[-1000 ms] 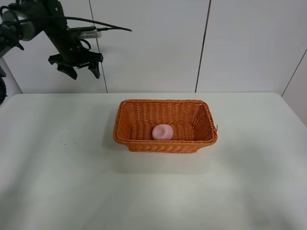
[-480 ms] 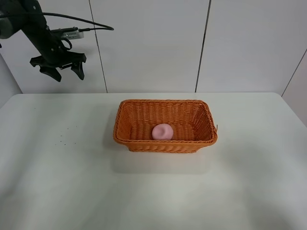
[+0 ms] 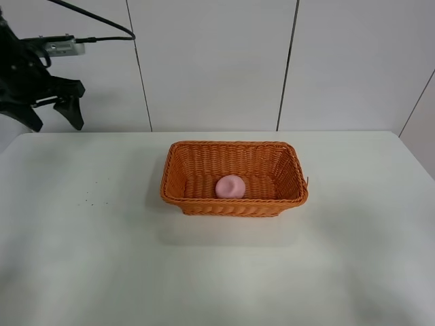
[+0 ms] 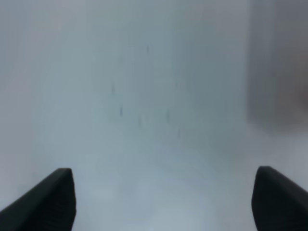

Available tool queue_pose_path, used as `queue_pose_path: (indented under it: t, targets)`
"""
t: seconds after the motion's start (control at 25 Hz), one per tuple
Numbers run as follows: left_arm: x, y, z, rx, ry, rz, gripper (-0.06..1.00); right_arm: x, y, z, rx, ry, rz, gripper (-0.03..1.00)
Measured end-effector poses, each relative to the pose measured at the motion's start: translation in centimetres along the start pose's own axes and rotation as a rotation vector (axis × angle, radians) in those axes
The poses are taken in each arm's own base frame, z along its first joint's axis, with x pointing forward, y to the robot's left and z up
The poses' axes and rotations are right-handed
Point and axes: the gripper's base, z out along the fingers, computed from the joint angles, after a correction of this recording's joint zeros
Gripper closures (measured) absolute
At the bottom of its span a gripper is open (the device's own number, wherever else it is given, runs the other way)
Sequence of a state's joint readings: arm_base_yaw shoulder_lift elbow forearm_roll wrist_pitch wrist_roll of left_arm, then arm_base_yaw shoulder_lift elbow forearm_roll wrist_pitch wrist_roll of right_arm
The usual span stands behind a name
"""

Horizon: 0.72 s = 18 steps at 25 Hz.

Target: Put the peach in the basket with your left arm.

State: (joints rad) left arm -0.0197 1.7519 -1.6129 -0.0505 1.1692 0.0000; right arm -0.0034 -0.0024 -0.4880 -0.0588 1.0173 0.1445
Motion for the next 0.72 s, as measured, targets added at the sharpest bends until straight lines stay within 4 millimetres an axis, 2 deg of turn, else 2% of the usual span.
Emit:
queue_pose_path:
  t: [0.2,0.32,0.52,0.64,0.72]
  targets:
    - [8.4,-0.1,-3.9,0.000,-0.025,0.010,0.10,0.0,0.0,0.0,0.000,0.000,0.000,0.27]
    - [13.5,0.0,-4.9,-0.010,-0.042,0.029,0.10,0.0,0.0,0.0,0.000,0.000,0.000,0.27]
    - [21.5,0.7,-4.5,-0.066,-0.069,0.050,0.10,0.0,0.0,0.0,0.000,0.000,0.000,0.27]
    - [25.4,0.9,-3.6,-0.073,-0.129,0.054,0.10,0.0,0.0,0.0,0.000,0.000,0.000,0.27]
    - [27.3,1.0,-2.9,-0.073,-0.202,0.057,0.10,0.0,0.0,0.0,0.000,0.000,0.000,0.27]
